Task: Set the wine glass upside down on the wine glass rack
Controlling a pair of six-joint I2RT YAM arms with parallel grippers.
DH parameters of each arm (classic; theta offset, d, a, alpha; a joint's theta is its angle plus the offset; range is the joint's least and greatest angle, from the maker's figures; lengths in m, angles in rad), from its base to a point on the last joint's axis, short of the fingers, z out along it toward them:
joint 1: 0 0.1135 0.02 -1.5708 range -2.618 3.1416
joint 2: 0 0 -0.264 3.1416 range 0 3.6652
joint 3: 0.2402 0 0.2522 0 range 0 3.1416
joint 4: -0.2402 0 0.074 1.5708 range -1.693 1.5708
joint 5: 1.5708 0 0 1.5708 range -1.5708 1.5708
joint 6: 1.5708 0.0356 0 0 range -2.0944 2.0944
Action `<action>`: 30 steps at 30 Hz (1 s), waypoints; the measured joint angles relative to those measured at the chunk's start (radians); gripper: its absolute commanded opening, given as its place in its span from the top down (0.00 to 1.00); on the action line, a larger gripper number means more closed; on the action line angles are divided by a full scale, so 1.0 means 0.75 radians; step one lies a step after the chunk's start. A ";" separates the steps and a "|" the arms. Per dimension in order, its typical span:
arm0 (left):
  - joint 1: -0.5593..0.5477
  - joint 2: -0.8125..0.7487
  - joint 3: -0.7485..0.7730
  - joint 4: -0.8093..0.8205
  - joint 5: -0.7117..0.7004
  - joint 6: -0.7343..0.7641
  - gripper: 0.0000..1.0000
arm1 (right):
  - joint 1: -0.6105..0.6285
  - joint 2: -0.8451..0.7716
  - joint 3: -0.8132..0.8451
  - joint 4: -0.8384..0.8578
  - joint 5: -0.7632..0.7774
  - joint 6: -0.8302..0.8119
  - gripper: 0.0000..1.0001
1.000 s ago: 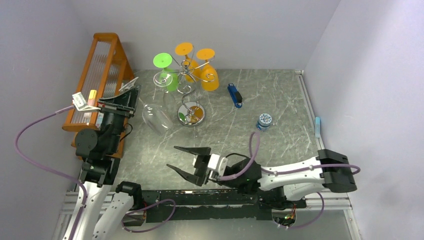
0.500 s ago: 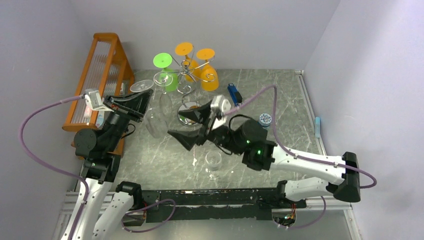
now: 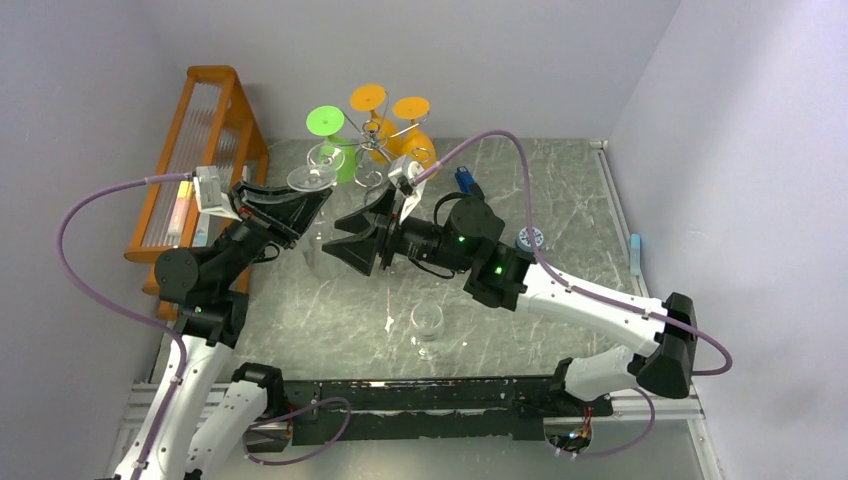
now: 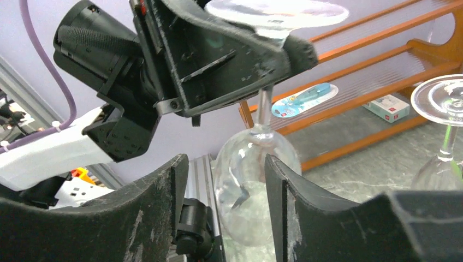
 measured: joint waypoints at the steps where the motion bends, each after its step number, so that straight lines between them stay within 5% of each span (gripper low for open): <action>1: 0.000 0.003 -0.005 0.018 0.020 -0.013 0.95 | -0.010 0.003 0.000 0.008 -0.007 0.015 0.45; 21: 0.001 0.001 -0.094 0.331 0.220 -0.164 0.95 | -0.058 0.107 0.004 0.198 -0.145 0.132 0.68; 30: 0.001 -0.002 -0.117 0.390 0.227 -0.211 0.95 | -0.058 0.131 0.006 0.281 -0.165 0.149 1.00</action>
